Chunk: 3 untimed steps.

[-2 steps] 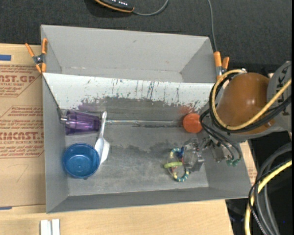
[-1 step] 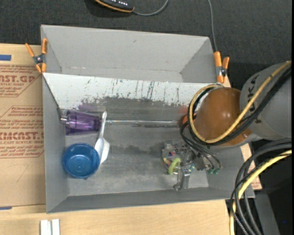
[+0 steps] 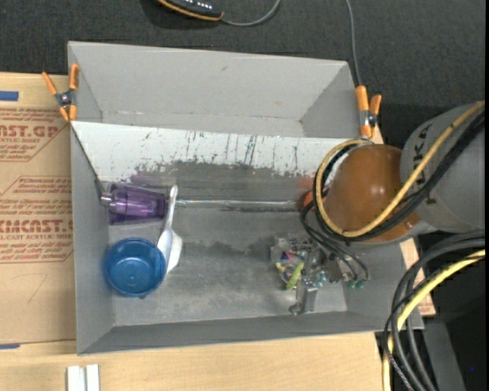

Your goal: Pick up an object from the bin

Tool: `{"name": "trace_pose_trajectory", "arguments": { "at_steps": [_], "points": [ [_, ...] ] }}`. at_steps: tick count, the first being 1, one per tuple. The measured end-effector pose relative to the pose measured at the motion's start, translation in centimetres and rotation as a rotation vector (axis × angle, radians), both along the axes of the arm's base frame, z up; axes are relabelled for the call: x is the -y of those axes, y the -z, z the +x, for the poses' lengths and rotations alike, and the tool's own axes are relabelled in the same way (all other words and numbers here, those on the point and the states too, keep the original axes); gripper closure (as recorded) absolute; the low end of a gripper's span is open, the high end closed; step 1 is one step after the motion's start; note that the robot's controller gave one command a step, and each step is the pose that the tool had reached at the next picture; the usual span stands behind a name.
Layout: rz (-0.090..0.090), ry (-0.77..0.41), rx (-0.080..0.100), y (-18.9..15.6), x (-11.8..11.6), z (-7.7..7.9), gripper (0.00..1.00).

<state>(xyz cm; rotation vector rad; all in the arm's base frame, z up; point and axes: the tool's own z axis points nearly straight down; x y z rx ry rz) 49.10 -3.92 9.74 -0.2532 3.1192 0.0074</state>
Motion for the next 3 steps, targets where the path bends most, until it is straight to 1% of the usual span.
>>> {"name": "trace_pose_trajectory", "arguments": {
  "at_steps": [1,2,3],
  "points": [
    [0.001,0.025,0.0,-2.4,1.3,-0.2,0.0],
    [0.0,-0.033,0.0,-11.6,1.8,1.4,0.0],
    [0.003,0.032,-0.003,-3.1,1.9,0.2,0.0]
  ]
}}
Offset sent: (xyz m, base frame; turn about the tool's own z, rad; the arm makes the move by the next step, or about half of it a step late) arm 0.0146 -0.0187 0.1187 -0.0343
